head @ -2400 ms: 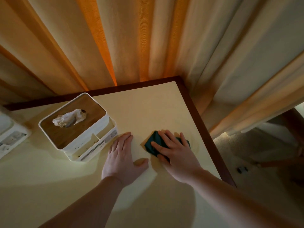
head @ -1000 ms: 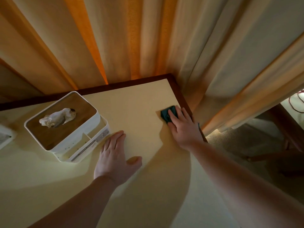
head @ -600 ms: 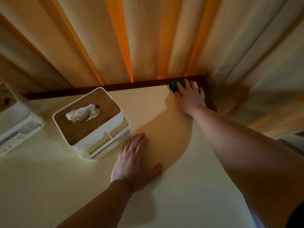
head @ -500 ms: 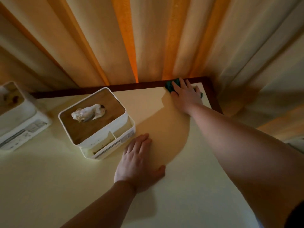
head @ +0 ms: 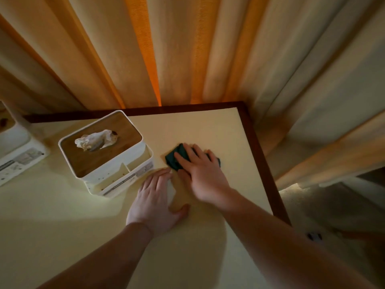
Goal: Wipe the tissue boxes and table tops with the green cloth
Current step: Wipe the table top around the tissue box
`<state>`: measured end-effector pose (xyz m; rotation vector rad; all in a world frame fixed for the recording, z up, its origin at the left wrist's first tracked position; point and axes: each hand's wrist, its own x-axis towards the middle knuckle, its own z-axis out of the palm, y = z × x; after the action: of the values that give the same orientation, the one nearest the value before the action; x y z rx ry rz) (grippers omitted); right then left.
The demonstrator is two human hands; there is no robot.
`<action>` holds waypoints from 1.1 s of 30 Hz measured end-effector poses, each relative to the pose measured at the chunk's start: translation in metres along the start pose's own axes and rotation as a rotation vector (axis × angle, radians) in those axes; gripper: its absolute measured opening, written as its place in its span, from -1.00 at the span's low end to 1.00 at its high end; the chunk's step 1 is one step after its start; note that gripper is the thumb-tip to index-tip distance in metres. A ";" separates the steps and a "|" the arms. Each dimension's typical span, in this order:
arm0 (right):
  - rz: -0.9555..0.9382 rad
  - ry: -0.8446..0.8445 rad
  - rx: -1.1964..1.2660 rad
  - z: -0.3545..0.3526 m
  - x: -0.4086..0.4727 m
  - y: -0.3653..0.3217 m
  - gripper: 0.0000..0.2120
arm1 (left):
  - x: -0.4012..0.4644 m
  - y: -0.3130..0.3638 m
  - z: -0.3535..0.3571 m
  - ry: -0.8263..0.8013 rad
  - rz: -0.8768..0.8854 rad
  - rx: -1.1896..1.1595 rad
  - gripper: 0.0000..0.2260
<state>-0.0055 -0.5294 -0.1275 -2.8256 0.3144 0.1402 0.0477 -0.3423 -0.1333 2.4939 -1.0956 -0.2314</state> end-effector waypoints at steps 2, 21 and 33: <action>0.032 0.030 0.035 0.006 -0.037 -0.004 -0.46 | 0.000 0.003 0.000 0.005 -0.005 -0.001 -0.15; 0.179 0.029 0.339 -0.040 -0.071 -0.033 -0.37 | -0.033 0.007 -0.036 0.112 -0.110 -0.155 -0.42; 0.107 -0.026 0.407 -0.062 0.024 -0.105 0.19 | -0.067 -0.048 -0.086 0.474 -0.667 -0.439 -0.02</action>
<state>0.0460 -0.4545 -0.0424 -2.4039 0.4344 0.1203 0.0611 -0.2385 -0.0766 2.2449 0.0005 -0.0455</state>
